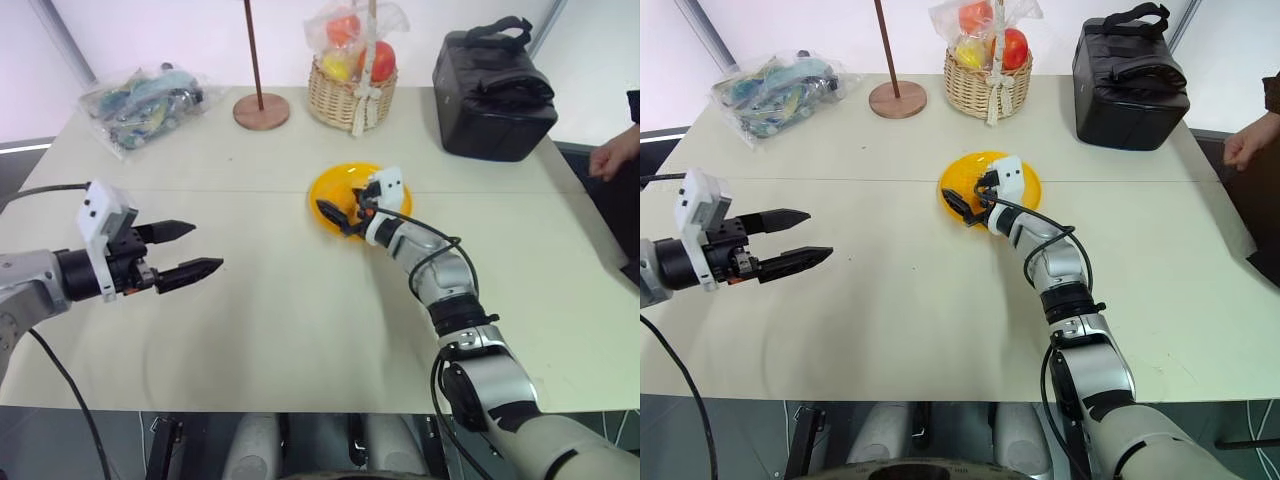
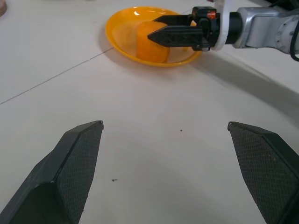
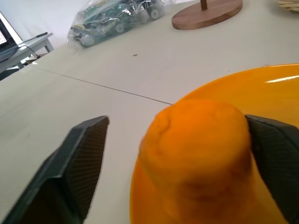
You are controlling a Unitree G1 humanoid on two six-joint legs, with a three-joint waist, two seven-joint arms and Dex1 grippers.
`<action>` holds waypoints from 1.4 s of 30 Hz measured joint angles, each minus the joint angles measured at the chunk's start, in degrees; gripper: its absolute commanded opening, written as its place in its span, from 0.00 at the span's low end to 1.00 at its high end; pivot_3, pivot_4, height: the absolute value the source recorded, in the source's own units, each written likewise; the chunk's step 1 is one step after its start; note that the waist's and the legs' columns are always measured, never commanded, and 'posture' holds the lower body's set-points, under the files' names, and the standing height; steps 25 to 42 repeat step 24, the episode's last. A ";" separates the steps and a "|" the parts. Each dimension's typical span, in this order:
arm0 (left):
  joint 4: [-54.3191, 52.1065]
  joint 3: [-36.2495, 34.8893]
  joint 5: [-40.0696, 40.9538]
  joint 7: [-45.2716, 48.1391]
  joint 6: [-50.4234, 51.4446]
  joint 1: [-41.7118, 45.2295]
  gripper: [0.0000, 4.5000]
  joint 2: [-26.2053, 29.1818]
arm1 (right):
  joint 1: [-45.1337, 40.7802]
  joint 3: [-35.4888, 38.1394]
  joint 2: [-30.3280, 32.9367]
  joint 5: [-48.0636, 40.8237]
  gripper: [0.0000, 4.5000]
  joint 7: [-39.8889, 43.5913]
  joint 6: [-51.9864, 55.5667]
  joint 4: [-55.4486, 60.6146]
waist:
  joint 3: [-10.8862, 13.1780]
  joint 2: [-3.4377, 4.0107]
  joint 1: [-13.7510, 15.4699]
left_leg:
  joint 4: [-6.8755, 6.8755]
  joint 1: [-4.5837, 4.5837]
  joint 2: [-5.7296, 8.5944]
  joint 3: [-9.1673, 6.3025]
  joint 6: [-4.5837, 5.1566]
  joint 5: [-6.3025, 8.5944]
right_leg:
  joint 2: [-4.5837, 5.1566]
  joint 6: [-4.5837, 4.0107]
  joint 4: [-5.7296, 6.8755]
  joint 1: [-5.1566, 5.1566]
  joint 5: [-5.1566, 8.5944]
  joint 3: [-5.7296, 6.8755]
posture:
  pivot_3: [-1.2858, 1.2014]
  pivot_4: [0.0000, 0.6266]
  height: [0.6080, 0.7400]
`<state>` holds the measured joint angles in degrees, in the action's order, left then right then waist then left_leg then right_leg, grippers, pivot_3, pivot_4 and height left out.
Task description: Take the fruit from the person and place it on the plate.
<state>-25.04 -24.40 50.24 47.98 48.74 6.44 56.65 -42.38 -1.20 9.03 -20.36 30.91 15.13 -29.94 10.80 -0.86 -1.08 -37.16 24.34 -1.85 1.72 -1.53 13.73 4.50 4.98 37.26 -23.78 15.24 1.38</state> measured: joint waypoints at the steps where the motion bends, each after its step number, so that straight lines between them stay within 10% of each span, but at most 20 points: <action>1: -0.02 -0.16 0.21 -0.23 0.28 -0.01 1.00 0.00 | 0.00 0.09 0.00 -0.01 0.99 0.40 0.08 0.16 | 0.00 0.00 0.00 | 0.00 0.00 0.00 0.00 0.00 0.00 | 0.00 0.00 0.00 0.00 0.00 0.00 | 0.52 0.24 1.00; 18: 6.71 1.44 -6.17 -9.47 -5.50 8.68 1.00 -8.30 | 5.32 14.17 17.44 -4.82 0.99 -2.63 11.93 22.58 | -0.02 -0.03 0.38 | -0.03 -0.05 0.05 -0.01 0.00 0.00 | 0.03 0.00 -0.05 0.13 0.00 0.09 | 0.52 0.24 1.00; 24: 9.99 3.53 -12.71 -16.05 -11.09 10.16 1.00 -15.81 | 10.18 16.04 19.11 -2.10 0.99 -2.90 7.54 17.87 | -0.01 -0.01 -0.02 | -0.03 -0.06 0.03 0.03 0.00 0.00 | 0.00 0.01 0.00 0.08 -0.01 0.05 | 0.52 0.24 1.00; 42: 9.99 3.53 -12.71 -16.05 -11.09 10.16 1.00 -15.81 | 10.18 16.04 19.11 -2.10 0.99 -2.90 7.54 17.87 | -0.01 -0.01 -0.02 | -0.03 -0.06 0.03 0.03 0.00 0.00 | 0.00 0.01 0.00 0.08 -0.01 0.05 | 0.52 0.24 1.00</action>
